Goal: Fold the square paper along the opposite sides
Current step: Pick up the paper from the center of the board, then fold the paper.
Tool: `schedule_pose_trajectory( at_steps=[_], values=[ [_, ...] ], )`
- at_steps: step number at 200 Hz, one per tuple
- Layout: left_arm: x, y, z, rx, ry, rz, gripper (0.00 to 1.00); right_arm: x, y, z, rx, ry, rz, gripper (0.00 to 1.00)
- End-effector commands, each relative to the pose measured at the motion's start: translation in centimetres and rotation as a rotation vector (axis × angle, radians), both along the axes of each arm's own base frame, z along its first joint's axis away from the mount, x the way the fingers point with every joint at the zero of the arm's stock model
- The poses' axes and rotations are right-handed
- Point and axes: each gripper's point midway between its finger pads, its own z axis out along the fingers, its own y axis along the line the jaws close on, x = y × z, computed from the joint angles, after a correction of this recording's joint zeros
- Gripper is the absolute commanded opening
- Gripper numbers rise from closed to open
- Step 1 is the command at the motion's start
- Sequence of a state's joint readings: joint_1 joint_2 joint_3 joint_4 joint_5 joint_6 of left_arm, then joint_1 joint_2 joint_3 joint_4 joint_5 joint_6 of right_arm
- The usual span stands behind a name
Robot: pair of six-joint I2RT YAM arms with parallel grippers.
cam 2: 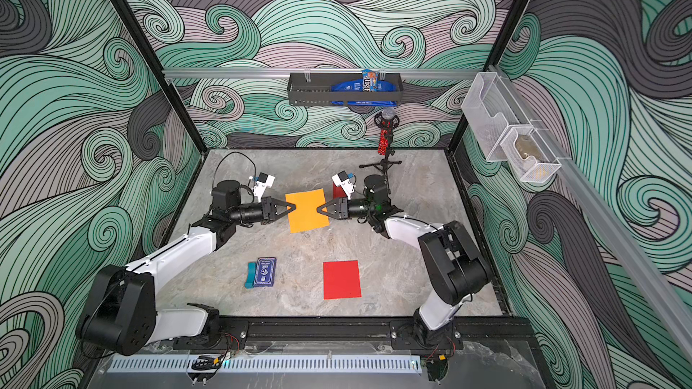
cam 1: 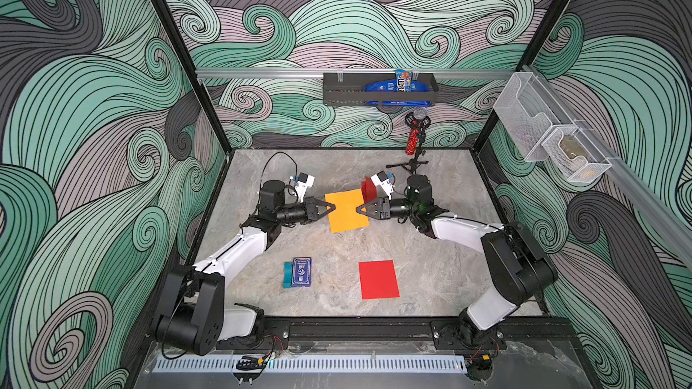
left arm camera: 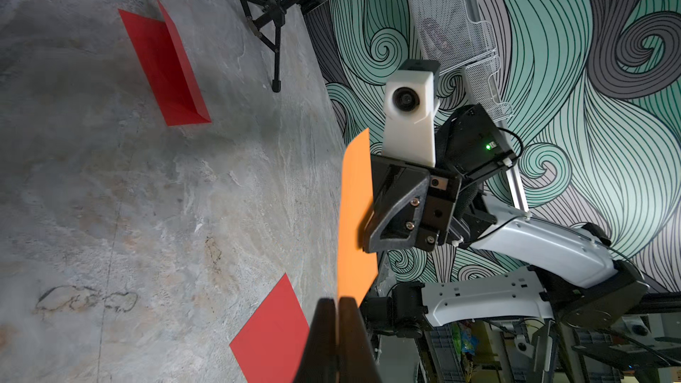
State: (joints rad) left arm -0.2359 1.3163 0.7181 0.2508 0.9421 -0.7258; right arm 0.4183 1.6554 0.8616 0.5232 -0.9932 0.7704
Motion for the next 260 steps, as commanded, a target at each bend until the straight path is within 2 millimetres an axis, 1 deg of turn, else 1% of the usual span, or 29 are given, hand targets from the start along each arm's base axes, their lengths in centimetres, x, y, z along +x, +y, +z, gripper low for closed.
schedule_pose_trajectory(
  at_steps=[1,11,34,52,65,75,86,96,114,132,146,165,200,232,260],
  values=[
    [0.4,0.1,2.4,0.010,-0.068,0.004,0.00,1.6,-0.8,0.3,-0.044,-0.098,-0.046,0.24],
    [0.2,0.1,2.8,0.009,-0.077,-0.001,0.00,2.6,-1.2,-0.4,-0.065,-0.116,-0.082,0.28],
    [-0.5,-0.2,3.9,-0.029,-0.086,-0.032,0.00,5.1,-1.8,-2.0,-0.117,-0.146,-0.154,0.29],
    [-1.1,-0.5,5.0,-0.081,-0.097,-0.064,0.00,6.3,-1.8,-3.3,-0.143,-0.141,-0.179,0.29],
    [-1.4,-0.7,5.5,-0.105,-0.100,-0.081,0.00,6.6,-1.5,-4.1,-0.153,-0.126,-0.175,0.29],
    [-1.5,-0.8,5.9,-0.122,-0.102,-0.097,0.00,6.5,-1.1,-4.7,-0.158,-0.119,-0.165,0.29],
    [-1.7,-0.8,6.1,-0.141,-0.095,-0.105,0.00,6.0,-0.4,-5.0,-0.156,-0.111,-0.149,0.29],
    [-1.9,-0.9,6.3,-0.159,-0.090,-0.114,0.00,5.1,0.4,-5.1,-0.142,-0.107,-0.127,0.30],
    [-2.0,-1.0,6.7,-0.188,-0.092,-0.127,0.00,3.2,1.9,-4.4,-0.061,-0.090,-0.079,0.31],
    [-1.9,-1.1,6.8,-0.201,-0.092,-0.133,0.00,1.5,2.5,-2.6,0.062,-0.066,-0.039,0.32],
    [-1.8,-1.1,6.5,-0.199,-0.091,-0.130,0.00,0.6,2.1,-1.0,0.146,-0.057,-0.028,0.30],
    [-1.8,-1.0,6.0,-0.195,-0.081,-0.124,0.00,0.0,1.2,1.0,0.230,-0.045,-0.026,0.29],
    [-1.5,-1.0,5.6,-0.188,-0.074,-0.119,0.00,-1.4,0.3,3.4,0.330,-0.040,0.007,0.26],
    [-1.2,-1.0,5.0,-0.173,-0.069,-0.110,0.00,-2.3,-0.4,4.4,0.365,-0.033,0.019,0.21],
    [-0.9,-0.9,4.5,-0.153,-0.067,-0.098,0.00,-2.5,-0.6,4.8,0.340,-0.050,0.008,0.23]
  ],
)
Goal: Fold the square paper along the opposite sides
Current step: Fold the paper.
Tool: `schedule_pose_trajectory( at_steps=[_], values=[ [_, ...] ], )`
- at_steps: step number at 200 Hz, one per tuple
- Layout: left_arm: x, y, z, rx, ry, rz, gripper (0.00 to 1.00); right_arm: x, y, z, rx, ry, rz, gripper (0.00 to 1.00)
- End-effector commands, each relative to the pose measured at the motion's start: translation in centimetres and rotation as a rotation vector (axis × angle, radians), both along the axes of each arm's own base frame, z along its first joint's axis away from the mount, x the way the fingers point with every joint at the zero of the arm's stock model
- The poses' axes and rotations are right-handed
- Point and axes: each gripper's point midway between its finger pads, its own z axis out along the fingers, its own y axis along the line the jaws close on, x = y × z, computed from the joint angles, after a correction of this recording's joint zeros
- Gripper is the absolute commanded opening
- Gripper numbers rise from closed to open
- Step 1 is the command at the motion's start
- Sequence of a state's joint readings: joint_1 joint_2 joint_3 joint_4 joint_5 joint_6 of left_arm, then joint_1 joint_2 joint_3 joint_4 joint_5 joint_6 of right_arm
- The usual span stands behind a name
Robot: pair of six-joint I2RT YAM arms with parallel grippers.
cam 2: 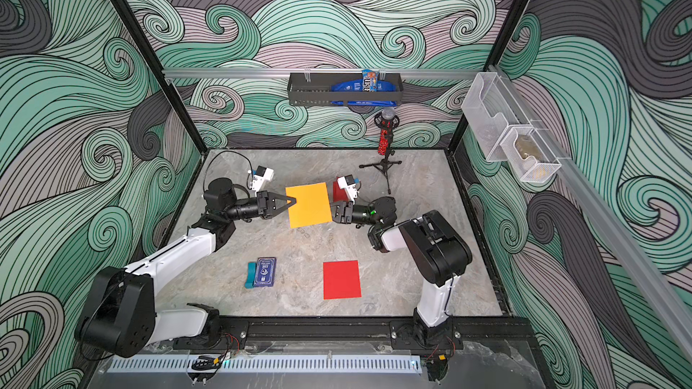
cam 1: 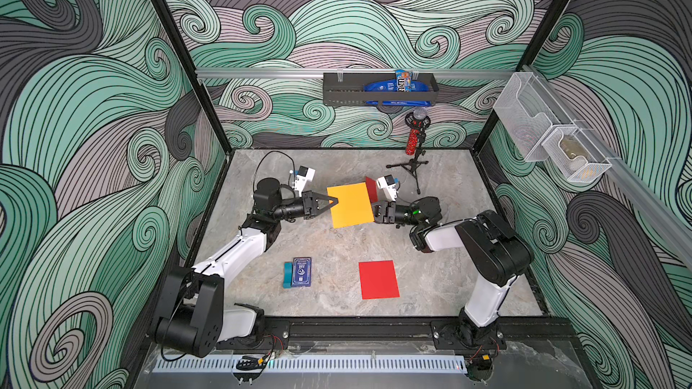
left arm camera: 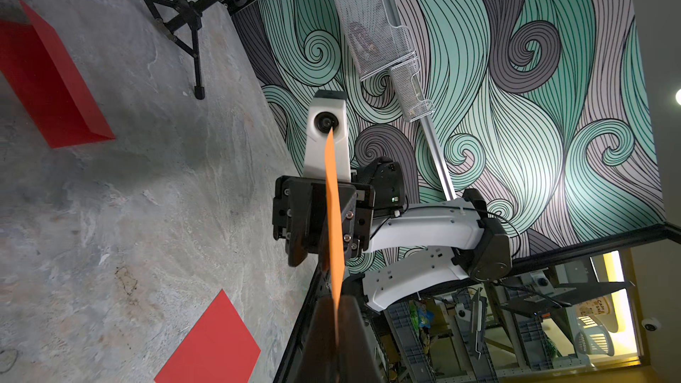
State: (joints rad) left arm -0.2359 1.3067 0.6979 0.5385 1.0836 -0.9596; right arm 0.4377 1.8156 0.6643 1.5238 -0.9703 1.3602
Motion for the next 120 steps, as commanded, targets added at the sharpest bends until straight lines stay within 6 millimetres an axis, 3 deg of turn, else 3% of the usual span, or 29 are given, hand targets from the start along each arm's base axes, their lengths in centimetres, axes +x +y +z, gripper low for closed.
schedule_pose_trajectory(
  at_steps=[1,27,64,120],
  values=[
    [0.4,0.1,-0.1,0.018,-0.029,0.005,0.00,-0.9,-0.6,2.0,0.018,-0.057,0.009,0.23],
    [0.4,0.1,-0.4,0.025,-0.029,0.009,0.00,-0.8,-0.5,2.0,-0.038,-0.075,-0.021,0.29],
    [0.4,0.2,-0.4,0.031,-0.032,0.014,0.00,-0.8,0.4,1.9,-0.123,-0.117,-0.043,0.50],
    [0.3,0.2,-0.3,0.031,-0.036,0.014,0.00,-1.0,1.2,2.5,-0.126,-0.120,-0.027,0.60]
  ],
)
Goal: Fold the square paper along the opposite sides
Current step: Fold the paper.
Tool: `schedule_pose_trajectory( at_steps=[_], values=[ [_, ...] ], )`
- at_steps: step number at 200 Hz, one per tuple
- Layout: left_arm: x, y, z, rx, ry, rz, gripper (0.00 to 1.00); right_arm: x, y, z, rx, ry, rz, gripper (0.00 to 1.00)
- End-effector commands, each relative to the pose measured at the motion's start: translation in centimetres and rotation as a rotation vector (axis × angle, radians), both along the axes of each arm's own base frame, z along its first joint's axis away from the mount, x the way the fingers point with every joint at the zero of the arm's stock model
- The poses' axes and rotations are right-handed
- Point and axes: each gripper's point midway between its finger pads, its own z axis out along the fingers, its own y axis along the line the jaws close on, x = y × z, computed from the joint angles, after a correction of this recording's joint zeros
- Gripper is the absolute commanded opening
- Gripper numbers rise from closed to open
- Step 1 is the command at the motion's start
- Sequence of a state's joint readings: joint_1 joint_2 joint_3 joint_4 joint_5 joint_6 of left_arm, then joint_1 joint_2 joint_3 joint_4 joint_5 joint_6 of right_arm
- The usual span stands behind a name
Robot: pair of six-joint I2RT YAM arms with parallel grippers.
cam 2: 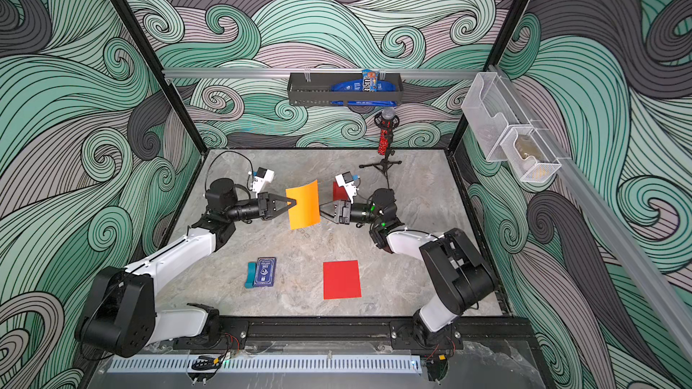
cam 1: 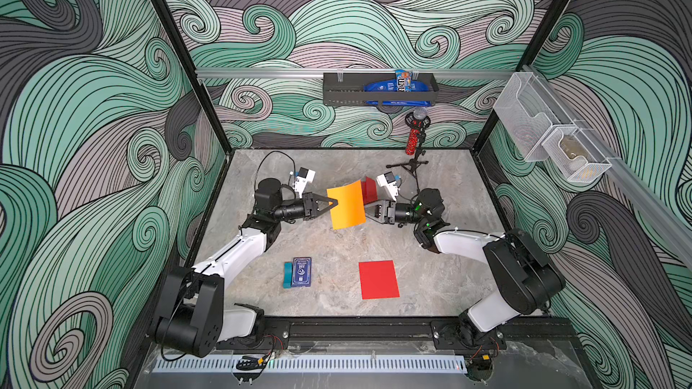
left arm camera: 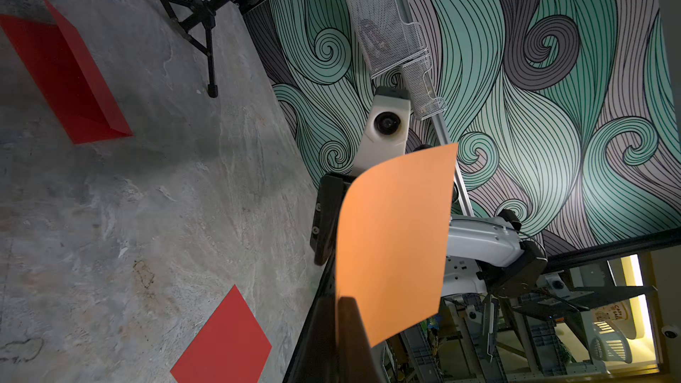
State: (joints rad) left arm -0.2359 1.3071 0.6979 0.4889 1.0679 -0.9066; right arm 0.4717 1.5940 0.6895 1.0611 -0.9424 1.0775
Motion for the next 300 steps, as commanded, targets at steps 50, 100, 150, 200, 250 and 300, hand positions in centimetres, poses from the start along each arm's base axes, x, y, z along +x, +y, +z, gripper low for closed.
schedule_pose_trajectory(
  at_steps=[50,100,150,200,250,300],
  values=[
    [0.1,0.2,0.6,0.010,-0.043,0.004,0.00,0.3,1.5,0.9,-0.038,-0.042,0.003,0.66],
    [0.0,0.3,0.5,0.025,-0.056,0.011,0.00,1.1,0.4,0.5,-0.077,-0.031,-0.032,0.67],
    [0.1,0.3,0.0,0.040,-0.056,0.018,0.00,1.4,0.3,1.5,-0.081,-0.058,-0.054,0.70],
    [0.1,0.4,-0.1,0.046,-0.058,0.023,0.00,1.1,0.8,2.1,-0.070,-0.062,-0.041,0.71],
    [0.1,0.4,-0.1,0.047,-0.058,0.024,0.00,0.2,1.9,2.8,-0.045,-0.069,-0.013,0.74],
    [0.0,0.4,0.2,0.043,-0.059,0.021,0.00,-0.4,3.4,1.6,-0.079,-0.071,0.024,0.75]
  ],
)
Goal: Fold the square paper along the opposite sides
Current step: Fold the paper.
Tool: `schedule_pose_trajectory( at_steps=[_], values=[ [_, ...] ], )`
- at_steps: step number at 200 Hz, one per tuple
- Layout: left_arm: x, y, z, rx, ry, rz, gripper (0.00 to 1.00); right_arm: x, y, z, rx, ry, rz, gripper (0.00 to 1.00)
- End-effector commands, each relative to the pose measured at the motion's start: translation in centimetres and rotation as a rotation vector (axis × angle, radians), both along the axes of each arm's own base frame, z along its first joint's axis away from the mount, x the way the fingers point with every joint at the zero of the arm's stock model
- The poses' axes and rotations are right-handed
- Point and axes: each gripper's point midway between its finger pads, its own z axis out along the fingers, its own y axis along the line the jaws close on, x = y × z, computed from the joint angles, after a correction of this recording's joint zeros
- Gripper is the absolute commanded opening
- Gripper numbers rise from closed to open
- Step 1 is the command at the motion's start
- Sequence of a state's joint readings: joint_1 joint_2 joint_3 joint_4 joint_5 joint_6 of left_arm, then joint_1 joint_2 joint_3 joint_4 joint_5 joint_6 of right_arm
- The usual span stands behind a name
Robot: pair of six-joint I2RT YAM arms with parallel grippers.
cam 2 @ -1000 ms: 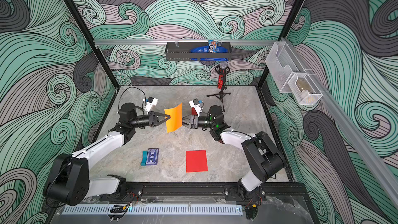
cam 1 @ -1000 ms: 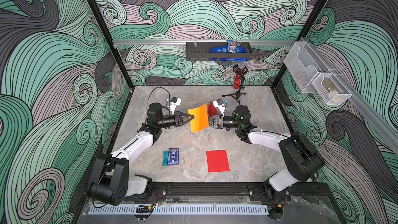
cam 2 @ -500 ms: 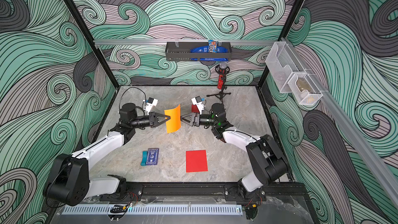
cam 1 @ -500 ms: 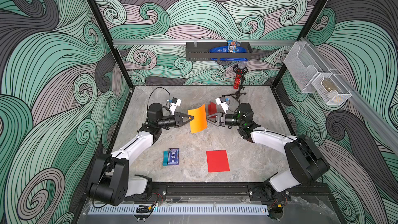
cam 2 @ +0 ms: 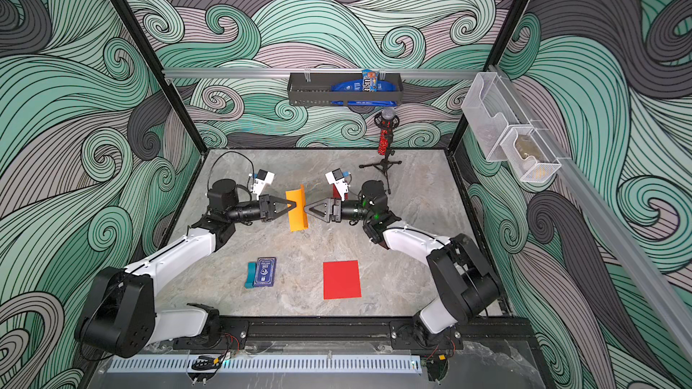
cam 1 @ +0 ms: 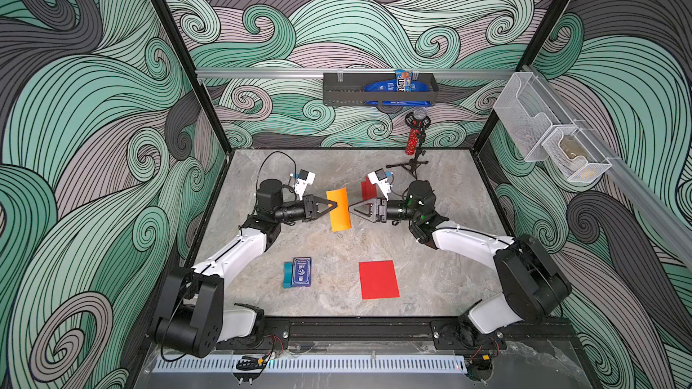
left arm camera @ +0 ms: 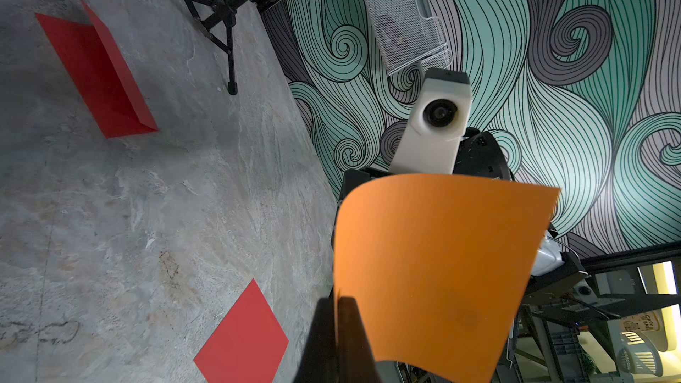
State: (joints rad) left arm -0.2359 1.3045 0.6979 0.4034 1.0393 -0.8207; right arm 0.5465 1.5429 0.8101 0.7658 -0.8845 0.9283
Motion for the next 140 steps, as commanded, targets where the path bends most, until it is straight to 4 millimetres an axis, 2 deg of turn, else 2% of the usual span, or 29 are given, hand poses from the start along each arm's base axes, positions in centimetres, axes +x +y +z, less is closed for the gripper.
schedule_pose_trajectory(
  at_steps=[1,45,140],
  values=[
    [-0.1,0.2,1.5,-0.006,-0.056,0.002,0.00,0.1,1.0,0.1,-0.007,-0.030,0.010,0.75],
    [-0.2,0.1,2.0,-0.013,-0.060,-0.003,0.00,-0.3,2.3,-0.3,-0.009,-0.036,0.072,0.69],
    [-0.6,0.0,3.1,-0.046,-0.066,-0.025,0.00,-1.2,3.6,-0.1,0.033,-0.056,0.142,0.56]
  ],
)
